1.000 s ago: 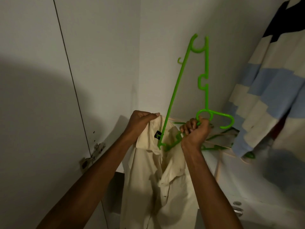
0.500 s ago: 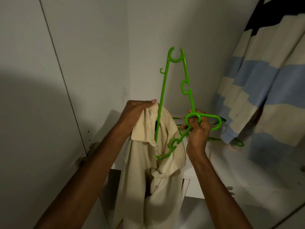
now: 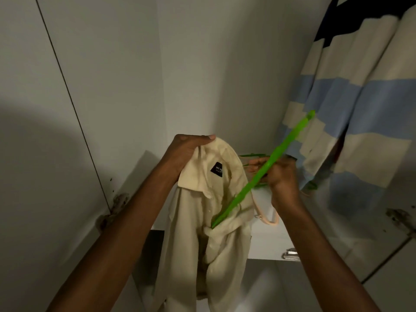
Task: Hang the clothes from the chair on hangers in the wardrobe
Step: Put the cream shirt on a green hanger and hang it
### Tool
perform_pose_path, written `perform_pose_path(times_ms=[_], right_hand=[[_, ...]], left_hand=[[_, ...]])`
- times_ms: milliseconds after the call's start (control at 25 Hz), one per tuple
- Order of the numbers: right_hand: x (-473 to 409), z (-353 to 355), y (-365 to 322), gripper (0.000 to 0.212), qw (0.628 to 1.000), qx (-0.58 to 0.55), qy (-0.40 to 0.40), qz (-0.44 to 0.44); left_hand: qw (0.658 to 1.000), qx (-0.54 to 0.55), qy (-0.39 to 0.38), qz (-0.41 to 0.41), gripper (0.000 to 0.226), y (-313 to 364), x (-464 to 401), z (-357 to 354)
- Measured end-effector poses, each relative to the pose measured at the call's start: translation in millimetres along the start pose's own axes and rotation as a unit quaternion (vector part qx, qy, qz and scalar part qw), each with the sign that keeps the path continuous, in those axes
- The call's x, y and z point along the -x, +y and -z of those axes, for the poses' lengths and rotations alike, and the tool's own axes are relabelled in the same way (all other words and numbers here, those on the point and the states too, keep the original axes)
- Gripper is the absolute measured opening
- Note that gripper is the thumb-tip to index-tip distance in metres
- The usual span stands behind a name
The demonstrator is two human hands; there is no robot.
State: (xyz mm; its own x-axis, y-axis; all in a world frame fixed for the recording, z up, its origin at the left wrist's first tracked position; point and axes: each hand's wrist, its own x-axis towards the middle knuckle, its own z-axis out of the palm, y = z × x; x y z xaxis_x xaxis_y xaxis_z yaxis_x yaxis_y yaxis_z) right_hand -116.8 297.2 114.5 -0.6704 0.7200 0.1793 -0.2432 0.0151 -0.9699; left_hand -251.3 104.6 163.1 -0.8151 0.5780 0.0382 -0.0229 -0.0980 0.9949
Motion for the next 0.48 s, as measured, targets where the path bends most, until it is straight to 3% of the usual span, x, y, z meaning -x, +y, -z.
perform_pose_path(times_ms=[200, 320, 480], right_hand=[[2.3, -32.2, -8.8, 0.022, 0.992, -0.116, 0.03, -0.033], [4.7, -41.9, -2.7, 0.019, 0.977, -0.181, 0.046, -0.1], [-1.5, -32.6, -7.2, 0.02, 0.946, -0.295, 0.016, -0.13]], left_hand=[[0.998, -0.035, -0.025, -0.035, 0.028, 2.5, 3.7, -12.8], [0.998, -0.05, -0.02, -0.042, 0.017, 4.7, 4.3, -10.7], [0.999, -0.034, -0.004, -0.005, 0.019, 0.3, 2.0, 7.5]])
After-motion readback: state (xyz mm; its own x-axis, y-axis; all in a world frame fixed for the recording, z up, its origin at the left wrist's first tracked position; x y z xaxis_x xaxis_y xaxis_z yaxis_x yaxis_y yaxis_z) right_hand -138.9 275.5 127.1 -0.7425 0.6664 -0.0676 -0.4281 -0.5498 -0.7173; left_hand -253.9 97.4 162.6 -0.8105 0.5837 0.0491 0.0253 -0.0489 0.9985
